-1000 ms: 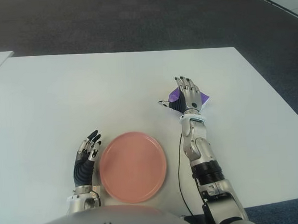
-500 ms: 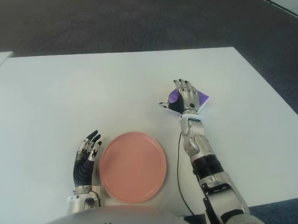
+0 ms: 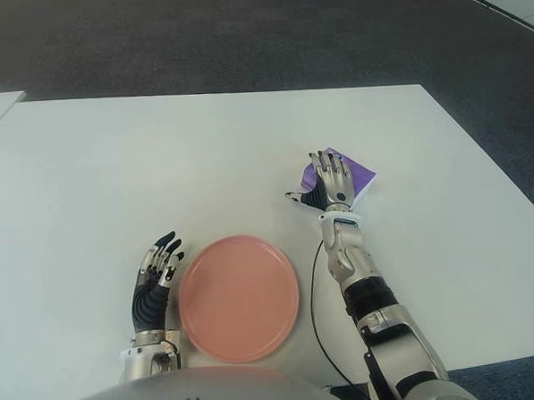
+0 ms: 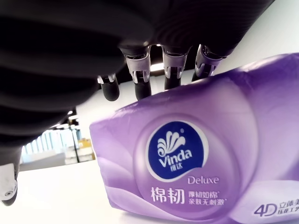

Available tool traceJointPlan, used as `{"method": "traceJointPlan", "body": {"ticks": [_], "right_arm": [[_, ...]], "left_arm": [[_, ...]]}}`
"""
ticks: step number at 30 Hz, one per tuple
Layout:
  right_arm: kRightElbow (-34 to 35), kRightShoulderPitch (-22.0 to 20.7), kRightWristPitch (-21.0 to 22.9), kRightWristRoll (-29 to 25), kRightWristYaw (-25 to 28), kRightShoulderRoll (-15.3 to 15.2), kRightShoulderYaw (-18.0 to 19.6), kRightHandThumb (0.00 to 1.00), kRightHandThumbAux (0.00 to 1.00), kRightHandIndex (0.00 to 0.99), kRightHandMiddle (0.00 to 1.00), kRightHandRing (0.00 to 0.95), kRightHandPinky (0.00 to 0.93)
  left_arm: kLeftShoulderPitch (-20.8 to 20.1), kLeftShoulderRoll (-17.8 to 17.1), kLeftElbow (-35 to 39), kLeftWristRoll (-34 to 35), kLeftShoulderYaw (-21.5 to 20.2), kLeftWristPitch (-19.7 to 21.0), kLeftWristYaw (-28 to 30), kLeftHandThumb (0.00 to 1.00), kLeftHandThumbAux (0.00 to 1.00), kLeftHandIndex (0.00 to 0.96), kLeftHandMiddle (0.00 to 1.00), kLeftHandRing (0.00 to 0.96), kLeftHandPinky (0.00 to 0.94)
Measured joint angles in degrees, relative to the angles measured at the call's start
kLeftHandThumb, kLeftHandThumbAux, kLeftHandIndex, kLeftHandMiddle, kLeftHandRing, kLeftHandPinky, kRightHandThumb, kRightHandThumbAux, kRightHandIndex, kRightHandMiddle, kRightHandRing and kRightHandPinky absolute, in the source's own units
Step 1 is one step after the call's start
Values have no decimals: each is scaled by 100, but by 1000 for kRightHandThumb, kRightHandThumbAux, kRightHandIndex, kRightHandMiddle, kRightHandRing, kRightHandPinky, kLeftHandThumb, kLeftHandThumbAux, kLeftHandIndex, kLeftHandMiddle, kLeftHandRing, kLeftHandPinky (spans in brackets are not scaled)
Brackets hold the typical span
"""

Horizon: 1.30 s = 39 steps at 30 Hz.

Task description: Put the tissue paper into the plate.

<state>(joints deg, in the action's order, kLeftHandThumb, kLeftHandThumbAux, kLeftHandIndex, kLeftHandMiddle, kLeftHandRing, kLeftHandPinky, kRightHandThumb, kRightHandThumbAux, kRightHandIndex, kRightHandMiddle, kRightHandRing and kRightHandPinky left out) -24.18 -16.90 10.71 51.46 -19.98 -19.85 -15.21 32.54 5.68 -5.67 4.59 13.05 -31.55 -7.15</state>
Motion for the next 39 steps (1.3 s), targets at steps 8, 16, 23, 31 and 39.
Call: {"method": "traceJointPlan", "body": {"ticks": [8, 16, 23, 31, 39], "right_arm": [[-189, 0, 24, -4, -152, 0, -43, 217, 520, 34, 21, 2, 0], [-349, 2, 86, -10, -285, 9, -92, 188, 530, 25, 18, 0, 0], [-523, 20, 83, -12, -458, -4, -128, 164, 532, 25, 19, 0, 0], [-914, 24, 8, -13, -820, -142, -144, 139, 523, 23, 17, 0, 0], [-1042, 27, 6, -119, -900, -247, -129, 127, 516, 21, 15, 0, 0]], "left_arm": [[-22, 4, -59, 8, -53, -104, 26, 196, 544, 171, 150, 148, 174], [-58, 5, -137, 16, -71, -225, 100, 190, 540, 164, 145, 137, 171], [-64, 4, -154, 7, -76, -259, 124, 185, 547, 153, 134, 126, 164], [-64, 5, -154, 31, -78, -259, 127, 175, 553, 141, 118, 110, 149], [-71, 4, -160, 128, -85, -259, 175, 176, 543, 147, 134, 123, 157]]}}
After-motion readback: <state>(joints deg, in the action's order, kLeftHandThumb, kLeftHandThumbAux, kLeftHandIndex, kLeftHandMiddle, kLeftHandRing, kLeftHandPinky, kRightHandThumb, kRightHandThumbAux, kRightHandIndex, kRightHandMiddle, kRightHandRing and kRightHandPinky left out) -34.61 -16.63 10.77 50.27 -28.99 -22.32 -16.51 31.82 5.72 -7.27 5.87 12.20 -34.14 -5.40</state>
